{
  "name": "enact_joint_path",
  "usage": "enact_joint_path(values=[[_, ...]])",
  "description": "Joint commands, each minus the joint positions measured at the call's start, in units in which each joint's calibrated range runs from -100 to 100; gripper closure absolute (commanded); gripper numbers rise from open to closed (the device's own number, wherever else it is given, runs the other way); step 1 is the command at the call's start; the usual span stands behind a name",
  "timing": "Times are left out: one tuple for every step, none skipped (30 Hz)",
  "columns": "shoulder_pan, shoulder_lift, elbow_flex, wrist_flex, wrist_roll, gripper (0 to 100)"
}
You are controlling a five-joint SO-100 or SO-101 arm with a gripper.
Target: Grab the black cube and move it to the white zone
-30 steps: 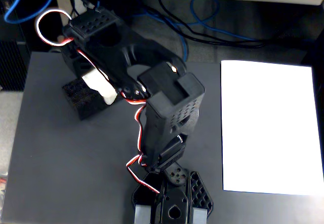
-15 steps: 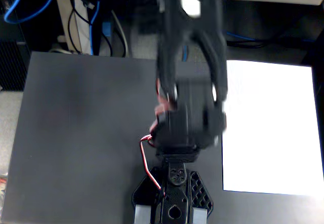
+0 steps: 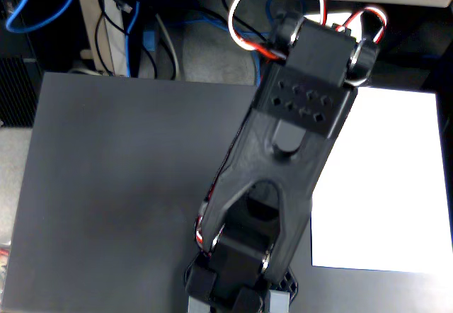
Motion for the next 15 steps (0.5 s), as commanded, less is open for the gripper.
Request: enact_joint_path(values=[[1.14, 3.66, -4.35, -0.43, 0.27, 99], [1.28, 4.50, -4.35, -2.58, 0.32, 99], [1.28, 5.42, -4.35, -3.95, 0.32, 99], [1.28, 6.60, -3.90, -3.86, 0.32, 99], [1.36, 8.36, -3.71, -4.63, 0.37, 99], [1.43, 10.46, -3.90, -6.01, 0.37, 99], [1.65, 12.56, -3.71, -7.04, 0.37, 99], [2.24, 14.75, -3.71, -7.12, 0.37, 99], [2.46, 17.02, -3.71, -8.06, 0.37, 99], [3.05, 19.28, -3.80, -9.52, 0.37, 99], [4.01, 21.55, -3.80, -11.92, 0.43, 99], [4.30, 22.64, -3.80, -12.78, 0.43, 99], [4.37, 23.32, -3.71, -12.78, 0.43, 99], [4.89, 23.23, -3.62, -12.61, 0.43, 99], [5.77, 23.23, -3.62, -12.95, 0.43, 99]])
